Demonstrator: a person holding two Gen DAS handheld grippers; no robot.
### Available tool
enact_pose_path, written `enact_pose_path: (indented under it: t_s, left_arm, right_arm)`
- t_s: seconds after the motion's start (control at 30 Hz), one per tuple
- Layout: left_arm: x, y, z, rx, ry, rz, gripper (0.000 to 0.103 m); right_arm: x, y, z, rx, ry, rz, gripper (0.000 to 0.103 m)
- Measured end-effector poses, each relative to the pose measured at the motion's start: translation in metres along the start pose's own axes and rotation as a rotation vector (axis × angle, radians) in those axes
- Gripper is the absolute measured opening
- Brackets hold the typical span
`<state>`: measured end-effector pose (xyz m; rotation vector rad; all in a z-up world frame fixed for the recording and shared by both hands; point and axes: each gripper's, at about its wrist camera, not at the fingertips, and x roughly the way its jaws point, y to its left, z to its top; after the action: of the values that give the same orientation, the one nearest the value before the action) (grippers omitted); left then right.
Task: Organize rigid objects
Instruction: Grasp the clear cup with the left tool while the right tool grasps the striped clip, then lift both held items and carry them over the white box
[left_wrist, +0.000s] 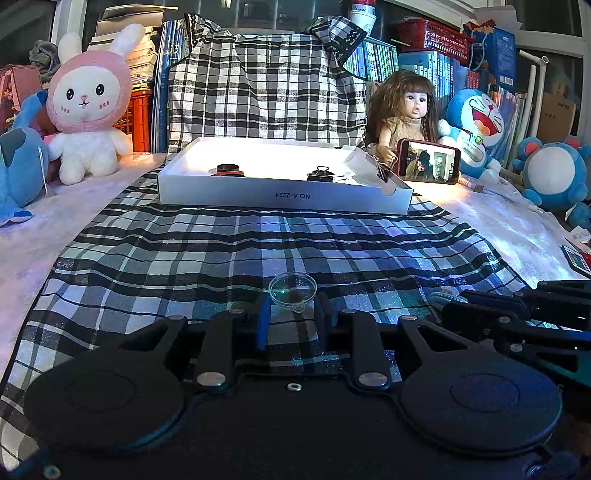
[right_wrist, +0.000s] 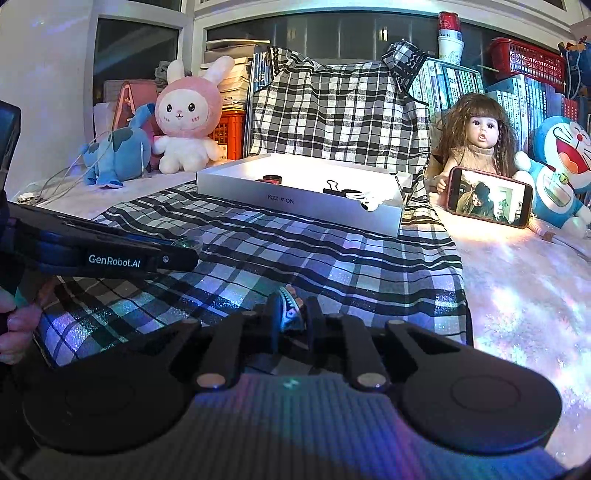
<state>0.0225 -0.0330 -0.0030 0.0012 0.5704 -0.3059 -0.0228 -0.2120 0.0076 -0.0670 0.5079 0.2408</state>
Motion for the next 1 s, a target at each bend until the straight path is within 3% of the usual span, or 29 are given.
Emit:
enact_pose_path:
  t_s: [0.13,0.2,0.23,0.4,0.43,0.47,1.0]
  left_arm:
    - [0.0,0.0,0.0,-0.001,0.0,0.0,0.024]
    - [0.0,0.0,0.0,-0.001,0.0,0.0,0.024]
    - [0.0,0.0,0.0,0.0,0.0,0.0,0.024]
    - [0.0,0.0,0.0,0.0,-0.001,0.001,0.024]
    - [0.001,0.0,0.0,0.0,-0.001,0.0,0.024]
    - [0.0,0.001,0.0,0.0,0.0,0.001,0.024]
    - [0.024,0.003,0.055,0.004,-0.027,-0.006,0.024]
  right_arm:
    - [0.0,0.0,-0.002,0.005,0.003,0.007,0.027]
    - [-0.001,0.0,-0.002,0.002,0.003,0.009,0.042]
    - [0.0,0.001,-0.002,-0.001,0.004,0.01,0.045]
    - [0.003,0.002,-0.002,-0.002,0.011,-0.004,0.047]
    - [0.004,0.002,-0.002,0.002,0.016,-0.009,0.036]
    - [0.005,0.002,-0.001,0.005,0.018,-0.01,0.016]
    - [0.036,-0.011,0.048,0.057,-0.033,-0.078,0.017]
